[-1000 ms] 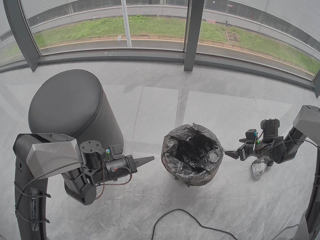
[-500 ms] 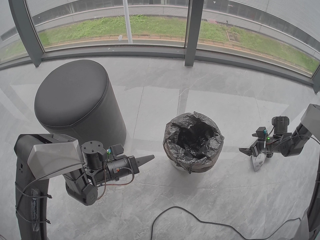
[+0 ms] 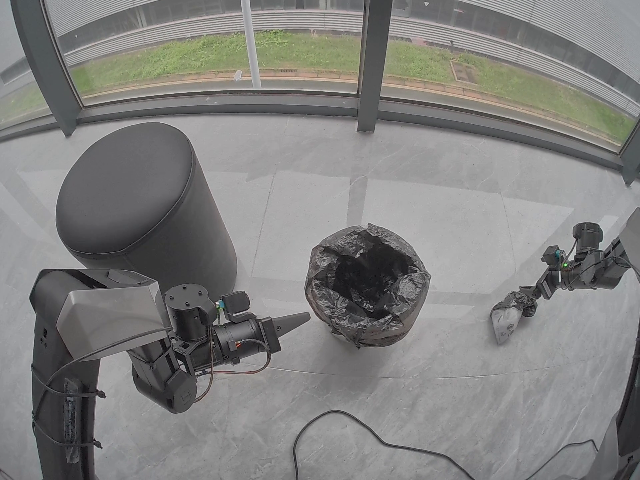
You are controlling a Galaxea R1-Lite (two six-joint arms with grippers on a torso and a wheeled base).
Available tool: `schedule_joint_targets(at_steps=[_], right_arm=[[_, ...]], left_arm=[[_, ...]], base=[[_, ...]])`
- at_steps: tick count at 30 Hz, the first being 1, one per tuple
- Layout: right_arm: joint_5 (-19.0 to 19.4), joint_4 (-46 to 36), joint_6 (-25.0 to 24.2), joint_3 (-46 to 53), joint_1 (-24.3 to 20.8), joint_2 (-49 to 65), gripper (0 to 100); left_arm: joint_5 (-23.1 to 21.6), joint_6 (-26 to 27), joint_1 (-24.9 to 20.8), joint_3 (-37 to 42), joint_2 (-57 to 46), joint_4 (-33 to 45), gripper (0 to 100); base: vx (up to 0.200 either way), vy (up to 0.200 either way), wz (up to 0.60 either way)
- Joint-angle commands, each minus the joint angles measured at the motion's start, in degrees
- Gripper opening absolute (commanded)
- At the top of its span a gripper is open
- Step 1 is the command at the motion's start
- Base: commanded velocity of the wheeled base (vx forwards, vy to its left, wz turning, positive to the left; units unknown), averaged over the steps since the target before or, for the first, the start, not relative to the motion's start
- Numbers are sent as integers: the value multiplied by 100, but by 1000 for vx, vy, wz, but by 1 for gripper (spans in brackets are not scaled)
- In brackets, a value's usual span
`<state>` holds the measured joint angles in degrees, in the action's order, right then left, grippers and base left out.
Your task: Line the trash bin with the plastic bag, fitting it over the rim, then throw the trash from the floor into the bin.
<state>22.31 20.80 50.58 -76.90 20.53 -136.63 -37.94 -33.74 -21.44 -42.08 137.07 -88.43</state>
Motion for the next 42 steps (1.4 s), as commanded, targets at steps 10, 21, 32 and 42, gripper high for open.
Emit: schedule_joint_targets(at_steps=[10,21,32,42], right_arm=[[28,47,40,-273,136,-716,100],[230,38,49,-871,39,-1243,100],[309,-471,22,-1767,-40,-1718,100],[450,-1324,66,-2690,-31,-2210,100]], left_arm=[[-91,96,35,139,-23,-8,0],[-91,87,26,95,-5,1,0],[-30,105,-9,104,21,-8,0],[14,114,-44,271,-5,-8,0]], base=[[0,-100,0],[182,0,0],[145,55,0],[0,0,0]])
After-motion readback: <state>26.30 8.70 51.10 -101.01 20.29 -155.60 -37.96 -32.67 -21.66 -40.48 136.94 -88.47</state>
